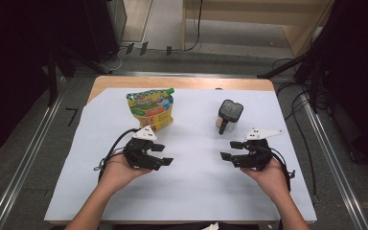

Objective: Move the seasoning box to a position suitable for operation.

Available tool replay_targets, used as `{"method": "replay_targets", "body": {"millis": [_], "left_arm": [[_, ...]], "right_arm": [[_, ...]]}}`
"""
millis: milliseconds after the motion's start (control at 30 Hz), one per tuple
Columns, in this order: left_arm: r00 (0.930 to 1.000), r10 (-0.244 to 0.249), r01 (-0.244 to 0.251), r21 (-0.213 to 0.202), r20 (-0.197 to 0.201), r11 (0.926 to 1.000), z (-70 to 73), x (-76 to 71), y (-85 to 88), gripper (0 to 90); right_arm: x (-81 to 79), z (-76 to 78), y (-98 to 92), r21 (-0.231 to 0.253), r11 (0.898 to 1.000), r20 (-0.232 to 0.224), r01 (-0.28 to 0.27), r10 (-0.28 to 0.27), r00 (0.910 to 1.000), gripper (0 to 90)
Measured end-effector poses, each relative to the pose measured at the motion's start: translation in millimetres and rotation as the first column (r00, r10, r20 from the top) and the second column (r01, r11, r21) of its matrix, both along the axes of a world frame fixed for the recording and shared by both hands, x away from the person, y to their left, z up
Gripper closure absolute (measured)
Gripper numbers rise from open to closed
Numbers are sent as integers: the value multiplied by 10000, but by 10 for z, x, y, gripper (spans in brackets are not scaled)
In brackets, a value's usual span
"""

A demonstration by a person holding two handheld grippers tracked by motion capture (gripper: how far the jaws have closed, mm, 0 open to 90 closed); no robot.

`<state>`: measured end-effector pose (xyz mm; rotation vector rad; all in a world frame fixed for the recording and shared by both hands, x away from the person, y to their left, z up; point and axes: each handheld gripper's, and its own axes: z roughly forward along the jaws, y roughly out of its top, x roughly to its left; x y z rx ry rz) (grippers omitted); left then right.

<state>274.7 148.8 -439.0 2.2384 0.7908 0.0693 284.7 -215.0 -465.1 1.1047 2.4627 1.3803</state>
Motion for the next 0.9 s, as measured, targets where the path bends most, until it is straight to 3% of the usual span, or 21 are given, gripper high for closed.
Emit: {"method": "replay_targets", "body": {"millis": [633,900], "left_arm": [[9999,78,-77,-61,79,10000,12,-1,64,386],[9999,64,-64,-52,78,10000,6,2,60,383]], "right_arm": [[-9,1,23,-469,9982,170,-362,371,9992,416],[-4,-3,-17,-303,9993,136,-229,234,9996,431]]}}
